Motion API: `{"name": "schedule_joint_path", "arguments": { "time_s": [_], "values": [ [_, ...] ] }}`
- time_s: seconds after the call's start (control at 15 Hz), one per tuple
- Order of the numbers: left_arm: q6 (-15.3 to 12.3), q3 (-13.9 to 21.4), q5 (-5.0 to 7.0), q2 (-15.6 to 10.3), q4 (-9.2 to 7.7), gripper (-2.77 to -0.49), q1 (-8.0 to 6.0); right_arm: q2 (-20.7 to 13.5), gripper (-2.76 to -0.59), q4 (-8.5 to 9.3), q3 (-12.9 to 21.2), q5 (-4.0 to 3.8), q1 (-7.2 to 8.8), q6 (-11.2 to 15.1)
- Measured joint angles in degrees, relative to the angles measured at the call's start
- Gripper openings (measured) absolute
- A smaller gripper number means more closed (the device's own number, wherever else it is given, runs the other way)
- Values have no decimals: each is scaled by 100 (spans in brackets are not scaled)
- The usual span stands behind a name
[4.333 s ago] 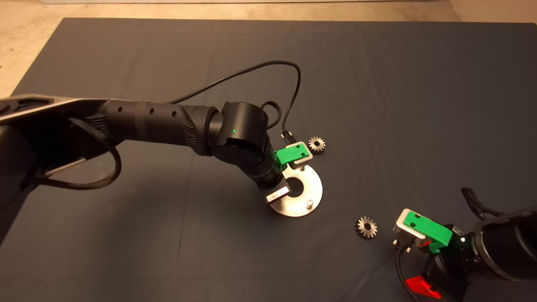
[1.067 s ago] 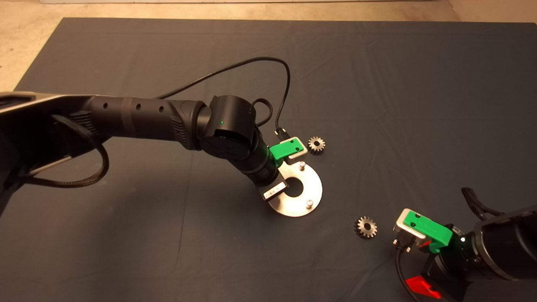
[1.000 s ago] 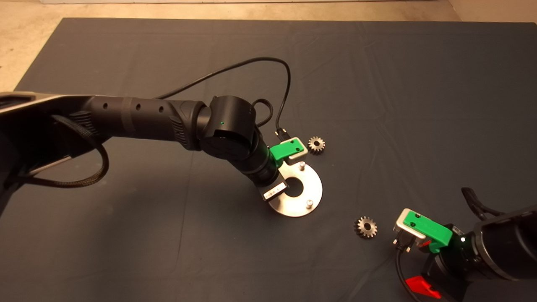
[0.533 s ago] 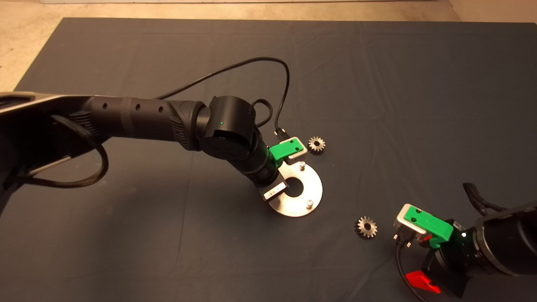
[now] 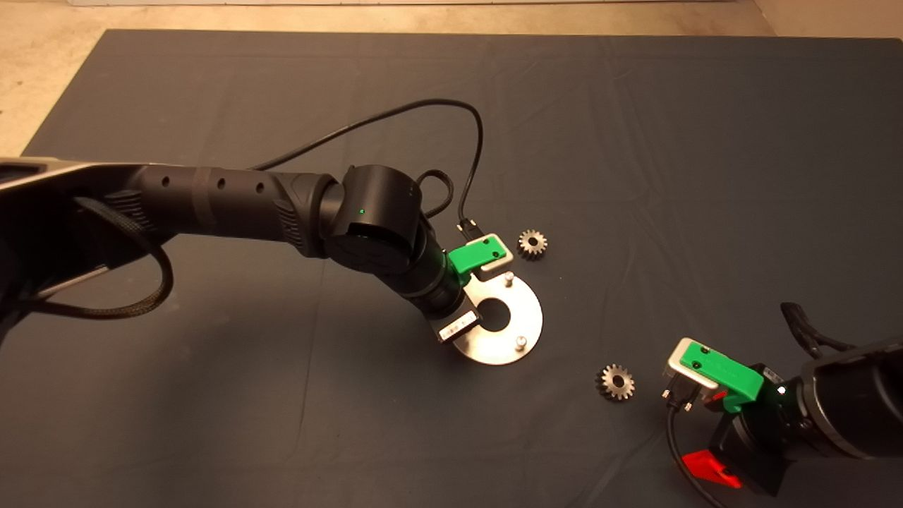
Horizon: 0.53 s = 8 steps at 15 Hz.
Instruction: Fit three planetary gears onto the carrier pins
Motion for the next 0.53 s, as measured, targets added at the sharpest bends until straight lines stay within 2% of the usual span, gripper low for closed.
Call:
{"name": "schedule_joint_path", "arguments": {
  "time_s": [0.53],
  "values": [
    [-9,9,-79,0,6,-266,2,-240,-118,45,0,0,0,0]
  ]
}}
